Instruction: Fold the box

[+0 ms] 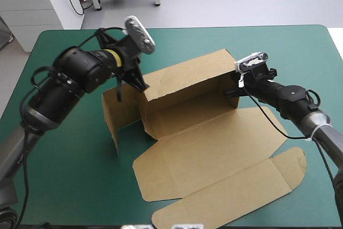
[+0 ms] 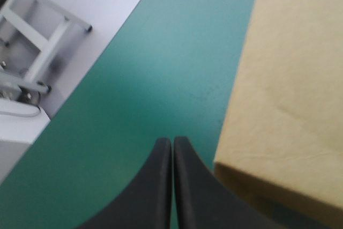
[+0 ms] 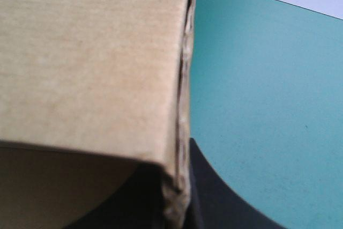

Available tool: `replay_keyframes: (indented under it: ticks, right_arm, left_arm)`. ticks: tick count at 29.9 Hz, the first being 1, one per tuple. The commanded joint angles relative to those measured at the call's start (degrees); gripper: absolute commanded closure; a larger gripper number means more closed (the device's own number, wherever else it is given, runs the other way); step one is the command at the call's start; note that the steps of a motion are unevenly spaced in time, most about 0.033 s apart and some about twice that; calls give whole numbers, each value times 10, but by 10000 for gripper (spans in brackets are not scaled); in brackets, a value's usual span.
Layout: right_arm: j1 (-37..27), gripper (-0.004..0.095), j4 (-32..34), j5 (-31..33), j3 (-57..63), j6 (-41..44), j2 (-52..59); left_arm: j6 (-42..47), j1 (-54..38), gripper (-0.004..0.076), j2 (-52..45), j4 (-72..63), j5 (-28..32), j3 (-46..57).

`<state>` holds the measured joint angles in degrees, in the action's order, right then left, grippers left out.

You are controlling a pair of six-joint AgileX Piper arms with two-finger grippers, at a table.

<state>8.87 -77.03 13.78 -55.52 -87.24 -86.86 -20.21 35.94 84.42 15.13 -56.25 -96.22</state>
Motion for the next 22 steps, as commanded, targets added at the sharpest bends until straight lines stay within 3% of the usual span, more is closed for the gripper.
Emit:
replay_keyframes:
  ticks: [1,7,14,18,22]
  right_arm:
    - [-1,927,0,-3,-14,3,11]
    - [-1,927,4,-3,-14,12,11]
    - [-1,927,4,-3,-14,12,11]
    - [-1,927,4,-1,-14,17,11]
    - [-1,927,4,-3,-14,18,11]
  left_arm:
    - [-24,-114,731,-25,-126,17,-18]
    - [-32,-292,731,-42,-270,8,-6]
    - [-41,-443,731,-114,-318,68,116]
    - [-43,-484,731,-151,-389,143,190]
    - [-69,-489,731,-161,-419,137,211]
